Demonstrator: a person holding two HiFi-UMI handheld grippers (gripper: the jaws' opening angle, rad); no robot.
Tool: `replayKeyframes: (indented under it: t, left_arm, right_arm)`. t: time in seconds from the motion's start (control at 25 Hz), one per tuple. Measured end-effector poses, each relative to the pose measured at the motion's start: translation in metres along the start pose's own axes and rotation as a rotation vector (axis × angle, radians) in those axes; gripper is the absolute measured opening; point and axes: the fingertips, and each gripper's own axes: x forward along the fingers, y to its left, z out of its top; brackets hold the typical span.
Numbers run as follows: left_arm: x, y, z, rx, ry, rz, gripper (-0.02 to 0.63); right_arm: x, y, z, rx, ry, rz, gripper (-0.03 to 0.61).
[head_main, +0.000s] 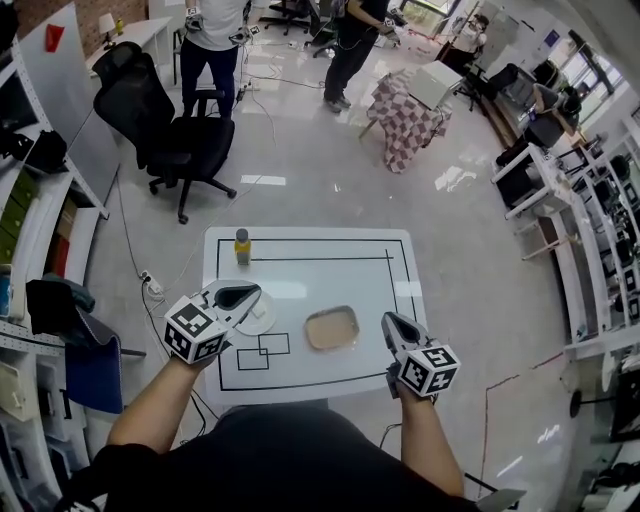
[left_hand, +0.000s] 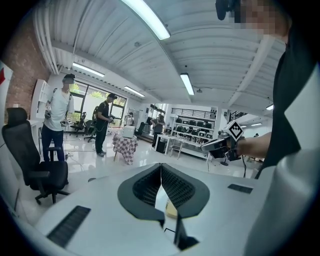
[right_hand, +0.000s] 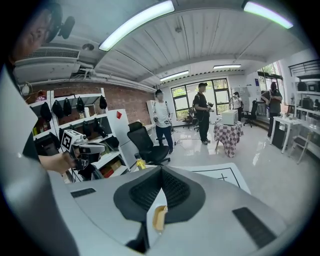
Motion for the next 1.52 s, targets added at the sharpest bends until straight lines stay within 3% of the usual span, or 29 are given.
replayKeyframes:
  t: [0.64,1.04,1.52]
  left_arm:
    - [0.053,-0.04,0.025,-0.005,0.008,0.104,0.023]
    - [0.087,-0.073,0.021,-0.03,0.061,0.153,0.023]
    - [0.116,-0.086,0.003,-0.074,0.096,0.178,0.023]
  right_arm:
    - [0.018,-0.095,-0.012,0.051,0.017,0.14,0.017]
    - [0.028,-0.159,-0.072,0.099,0.127,0.173,0.017]
    - [0.048,-0.175,-0.135,0.13,0.27,0.278,0.02]
